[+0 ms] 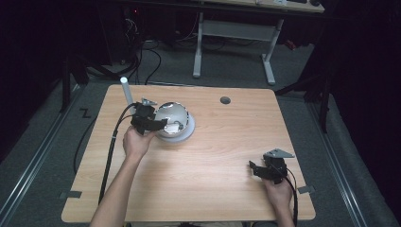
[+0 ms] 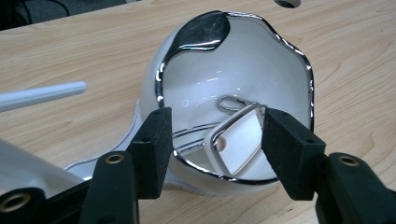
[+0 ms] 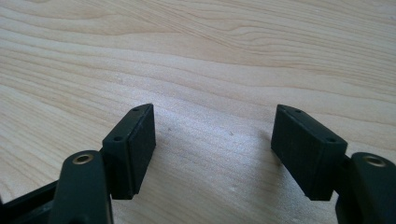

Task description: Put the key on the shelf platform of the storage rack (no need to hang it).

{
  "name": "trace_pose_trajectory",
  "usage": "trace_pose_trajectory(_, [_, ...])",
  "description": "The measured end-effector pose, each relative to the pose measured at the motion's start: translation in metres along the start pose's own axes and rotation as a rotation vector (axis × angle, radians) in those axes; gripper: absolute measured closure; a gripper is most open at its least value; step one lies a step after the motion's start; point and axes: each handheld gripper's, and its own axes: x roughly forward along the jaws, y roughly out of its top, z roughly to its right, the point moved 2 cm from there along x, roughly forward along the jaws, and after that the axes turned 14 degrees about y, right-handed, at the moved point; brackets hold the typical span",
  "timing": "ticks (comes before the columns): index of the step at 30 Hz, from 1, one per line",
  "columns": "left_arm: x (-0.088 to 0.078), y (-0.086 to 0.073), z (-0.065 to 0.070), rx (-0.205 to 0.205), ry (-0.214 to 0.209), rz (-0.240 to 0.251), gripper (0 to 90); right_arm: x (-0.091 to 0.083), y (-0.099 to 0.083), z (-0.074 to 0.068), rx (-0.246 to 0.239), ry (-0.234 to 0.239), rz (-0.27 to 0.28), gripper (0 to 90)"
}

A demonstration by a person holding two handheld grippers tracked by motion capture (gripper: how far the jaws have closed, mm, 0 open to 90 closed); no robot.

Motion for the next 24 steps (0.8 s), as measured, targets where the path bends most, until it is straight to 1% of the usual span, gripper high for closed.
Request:
trace_pose_trajectory(4, [-0.008, -0.001, -0.006, -0.021, -0.007, 0.018, 42.7, 0.000, 0.000, 0.000, 0.000, 0.000, 0.000, 31.1])
trace_pose_trajectory(6, [-0.012, -0.001, -0.008, -0.031, -0.001, 0.025, 41.4, 0.000, 0.000, 0.000, 0.000, 0.000, 0.000, 31.2])
trace_pose_trajectory(13, [-0.026, -0.006, -0.019, -0.063, -0.001, 0.042, 40.8, 0.000, 0.000, 0.000, 0.001, 0.000, 0.000, 31.2])
trace_pose_trajectory(24, [-0.042, -0.011, -0.029, -0.059, 0.014, 0.069, 42.6, 0.000, 0.000, 0.000, 0.000, -0.001, 0.000, 31.2])
